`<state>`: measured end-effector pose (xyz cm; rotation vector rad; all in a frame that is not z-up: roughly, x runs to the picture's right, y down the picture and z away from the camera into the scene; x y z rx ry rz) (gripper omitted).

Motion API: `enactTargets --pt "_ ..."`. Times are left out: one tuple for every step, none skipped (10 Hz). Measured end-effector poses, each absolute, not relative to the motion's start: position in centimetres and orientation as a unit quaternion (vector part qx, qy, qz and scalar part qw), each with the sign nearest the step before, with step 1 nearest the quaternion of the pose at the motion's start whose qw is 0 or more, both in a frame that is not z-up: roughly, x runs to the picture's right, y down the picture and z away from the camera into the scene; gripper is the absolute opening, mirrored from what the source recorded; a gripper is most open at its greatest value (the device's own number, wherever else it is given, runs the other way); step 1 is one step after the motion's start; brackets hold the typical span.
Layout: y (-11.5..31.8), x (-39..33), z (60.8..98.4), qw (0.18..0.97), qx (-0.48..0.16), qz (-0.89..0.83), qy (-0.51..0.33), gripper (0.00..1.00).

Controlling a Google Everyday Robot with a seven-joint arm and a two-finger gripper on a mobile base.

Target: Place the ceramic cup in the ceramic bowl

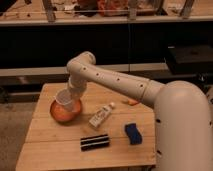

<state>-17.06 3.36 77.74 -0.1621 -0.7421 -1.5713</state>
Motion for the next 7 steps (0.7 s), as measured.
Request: enactTargets --pt "3.25 -17.01 77.86 0.643 -0.070 -0.690 -0.326 0.30" --pt "3.16 -17.04 77.93 0.642 -0.069 -0.690 -0.326 0.30" --pt "3.05 -17.11 78.05 0.641 -0.067 -0.691 -0.327 0.30" --pt "2.99 -17.16 78.12 0.640 -0.066 -0.692 -0.328 0.30" --pt "2.91 -17.21 78.16 0.640 -0.064 -0.692 -0.328 0.31" --pt "2.81 -17.17 78.28 0.639 -0.063 -0.692 -0.329 0.37" --pt "2.68 -17.14 78.40 0.639 -0.062 -0.692 -0.330 0.48"
